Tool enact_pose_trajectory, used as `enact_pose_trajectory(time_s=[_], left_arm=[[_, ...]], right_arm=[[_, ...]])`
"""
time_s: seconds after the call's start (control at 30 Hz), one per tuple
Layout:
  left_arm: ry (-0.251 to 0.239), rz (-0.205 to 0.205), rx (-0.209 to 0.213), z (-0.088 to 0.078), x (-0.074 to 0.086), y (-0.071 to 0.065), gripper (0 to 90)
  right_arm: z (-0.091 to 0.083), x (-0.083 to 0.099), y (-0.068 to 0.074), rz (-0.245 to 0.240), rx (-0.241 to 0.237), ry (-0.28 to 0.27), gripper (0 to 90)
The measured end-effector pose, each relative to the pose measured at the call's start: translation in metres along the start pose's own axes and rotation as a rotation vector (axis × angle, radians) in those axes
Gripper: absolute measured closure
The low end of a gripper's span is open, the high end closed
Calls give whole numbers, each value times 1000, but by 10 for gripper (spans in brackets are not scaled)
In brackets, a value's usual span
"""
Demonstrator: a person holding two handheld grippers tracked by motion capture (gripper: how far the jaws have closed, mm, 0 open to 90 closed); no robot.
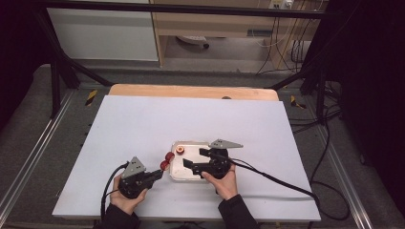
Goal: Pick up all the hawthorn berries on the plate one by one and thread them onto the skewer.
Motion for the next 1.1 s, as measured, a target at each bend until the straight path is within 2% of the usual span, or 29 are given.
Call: enact_pose_trajectory(time_s=[0.07,0.33,0.5,0.67,0.83,0.93,1.1], left_arm=[[8,2,-10,-2,2,3,884],[35,20,-24,-8,7,12,883],[44,20,-24,-10,9,17,883],[44,15,-14,-13,11,22,883],[41,7,-7,-16,12,28,883],[37,-1,-18,-19,12,33,883],[31,-17,-25,-24,15,41,883]], right_arm=[[-2,-2,-3,-21,17,41,103],[-8,-12,-18,-40,65,153,84],[-8,-19,-27,-65,122,235,68],[-3,-30,-25,-108,154,318,64],[5,-43,-21,-141,168,364,63],[11,-52,-19,-155,180,385,64],[22,-64,-18,-160,183,416,64]])
Point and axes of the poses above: each handheld gripper's, and its own axes: z roughly forward along the jaws, x roughly out of its underside, y roughly to its left, the point moved 2 cm from there along z, roughly forward along the jaws, and after that the axes turned 15 degrees about y, right-handed, at the moved point
